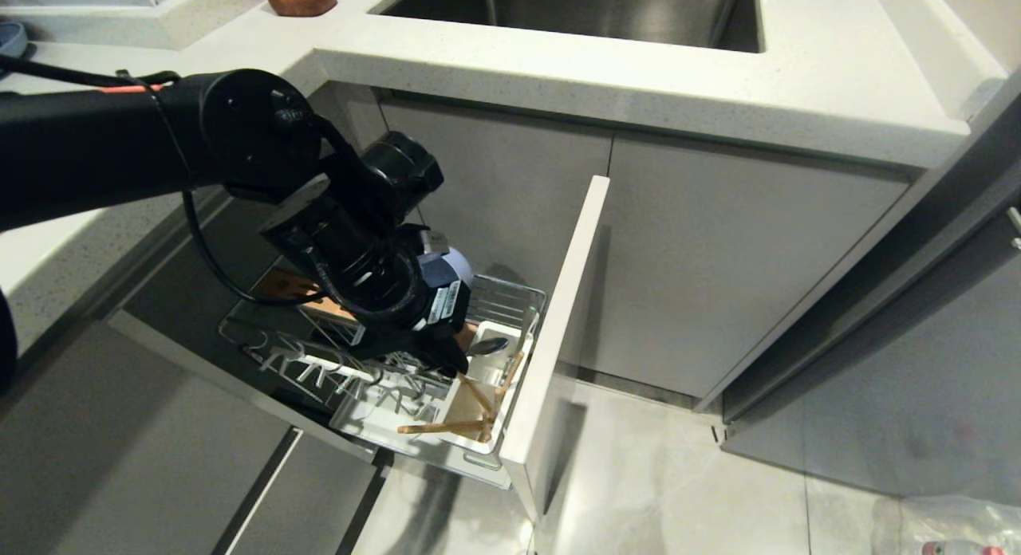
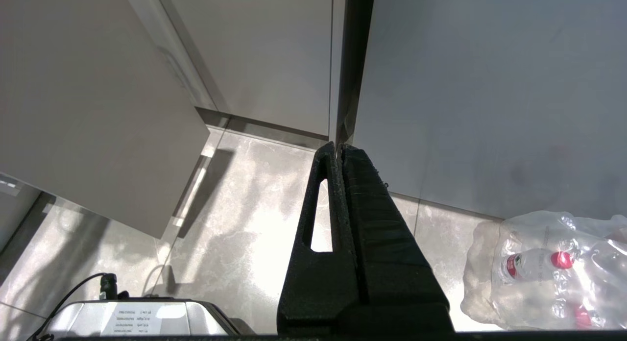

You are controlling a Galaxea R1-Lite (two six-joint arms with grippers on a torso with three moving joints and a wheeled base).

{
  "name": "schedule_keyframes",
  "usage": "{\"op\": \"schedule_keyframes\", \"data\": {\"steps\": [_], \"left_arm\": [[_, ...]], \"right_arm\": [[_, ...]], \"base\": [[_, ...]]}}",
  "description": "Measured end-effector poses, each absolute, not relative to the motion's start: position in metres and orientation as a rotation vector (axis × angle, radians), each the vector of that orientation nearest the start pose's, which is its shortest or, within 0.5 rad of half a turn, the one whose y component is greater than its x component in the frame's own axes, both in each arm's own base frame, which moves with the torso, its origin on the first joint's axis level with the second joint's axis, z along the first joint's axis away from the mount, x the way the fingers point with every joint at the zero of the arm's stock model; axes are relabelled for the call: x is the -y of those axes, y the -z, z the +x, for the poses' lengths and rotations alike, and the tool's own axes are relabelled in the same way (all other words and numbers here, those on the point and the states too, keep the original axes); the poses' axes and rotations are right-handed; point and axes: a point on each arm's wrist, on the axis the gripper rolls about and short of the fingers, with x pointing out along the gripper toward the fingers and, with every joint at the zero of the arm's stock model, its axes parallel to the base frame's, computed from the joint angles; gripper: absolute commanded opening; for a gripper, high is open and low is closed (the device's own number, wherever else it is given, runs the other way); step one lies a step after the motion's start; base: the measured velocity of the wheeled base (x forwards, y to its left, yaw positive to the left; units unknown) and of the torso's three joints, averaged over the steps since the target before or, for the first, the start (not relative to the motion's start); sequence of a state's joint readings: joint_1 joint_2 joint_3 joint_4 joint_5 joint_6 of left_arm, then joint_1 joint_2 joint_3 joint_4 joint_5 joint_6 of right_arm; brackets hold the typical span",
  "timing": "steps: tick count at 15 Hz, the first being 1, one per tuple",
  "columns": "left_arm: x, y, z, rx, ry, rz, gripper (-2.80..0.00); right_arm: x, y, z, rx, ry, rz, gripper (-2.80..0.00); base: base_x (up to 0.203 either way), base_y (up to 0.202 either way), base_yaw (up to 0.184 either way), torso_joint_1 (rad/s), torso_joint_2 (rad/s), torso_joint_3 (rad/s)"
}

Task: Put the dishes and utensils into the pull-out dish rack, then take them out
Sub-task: Pick up the spoon and place it in the cupboard

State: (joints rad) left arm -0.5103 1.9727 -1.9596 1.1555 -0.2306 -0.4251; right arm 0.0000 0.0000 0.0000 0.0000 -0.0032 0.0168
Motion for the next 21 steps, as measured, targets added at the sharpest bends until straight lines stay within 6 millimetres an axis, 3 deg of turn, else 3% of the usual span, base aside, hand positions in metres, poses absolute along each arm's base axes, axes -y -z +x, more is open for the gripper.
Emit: {"op": "schedule_keyframes", "data": {"steps": [21], "left_arm": [[0.186,-0.208,0.329,-1.321,0.365,-0.185,-2.8]], "right_arm": [[0.0,-0.075,-0.023,0.0,0.003,0.017,-2.8]], "base": [[0.0,0.0,0.0,0.0,0.0,0.0]]}}
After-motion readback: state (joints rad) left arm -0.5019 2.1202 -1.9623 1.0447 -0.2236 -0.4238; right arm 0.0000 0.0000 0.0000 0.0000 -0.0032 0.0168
